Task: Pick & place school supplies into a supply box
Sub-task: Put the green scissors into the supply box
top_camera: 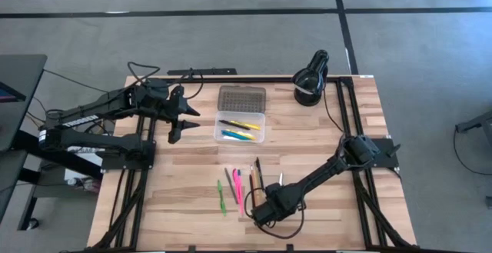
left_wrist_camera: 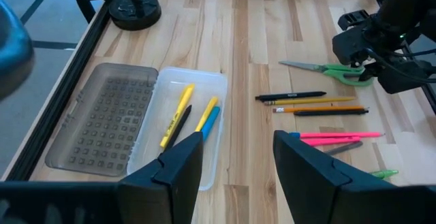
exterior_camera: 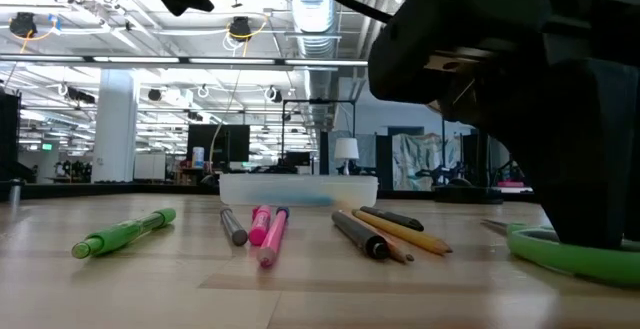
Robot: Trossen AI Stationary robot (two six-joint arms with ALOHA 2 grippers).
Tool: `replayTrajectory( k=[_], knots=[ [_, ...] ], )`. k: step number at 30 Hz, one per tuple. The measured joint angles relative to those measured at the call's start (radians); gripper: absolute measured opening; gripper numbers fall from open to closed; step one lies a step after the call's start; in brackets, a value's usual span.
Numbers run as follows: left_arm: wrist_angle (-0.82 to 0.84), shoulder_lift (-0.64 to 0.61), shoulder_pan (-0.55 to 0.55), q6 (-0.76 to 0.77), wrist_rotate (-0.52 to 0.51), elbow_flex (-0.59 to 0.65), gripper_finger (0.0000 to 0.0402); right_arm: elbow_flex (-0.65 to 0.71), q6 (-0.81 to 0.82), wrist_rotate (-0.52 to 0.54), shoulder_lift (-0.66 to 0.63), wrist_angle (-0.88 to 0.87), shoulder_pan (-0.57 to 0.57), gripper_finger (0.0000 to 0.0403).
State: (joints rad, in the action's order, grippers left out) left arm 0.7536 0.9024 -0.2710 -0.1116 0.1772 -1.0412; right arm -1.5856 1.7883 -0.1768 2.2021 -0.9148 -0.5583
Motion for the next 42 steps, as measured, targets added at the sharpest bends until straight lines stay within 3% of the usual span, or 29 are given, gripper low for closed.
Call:
replayTrajectory(
  k=[14,42],
  knots=[
    [0.007,0.000,0.000,-0.008,0.000,0.000,0.0173,0.000,0.018,-0.008,0.013,0.002,0.003,0.0068],
    [0.006,0.000,0.000,-0.031,0.000,0.000,0.0173,-0.126,0.019,0.051,0.030,-0.218,0.002,0.0064]
  ],
)
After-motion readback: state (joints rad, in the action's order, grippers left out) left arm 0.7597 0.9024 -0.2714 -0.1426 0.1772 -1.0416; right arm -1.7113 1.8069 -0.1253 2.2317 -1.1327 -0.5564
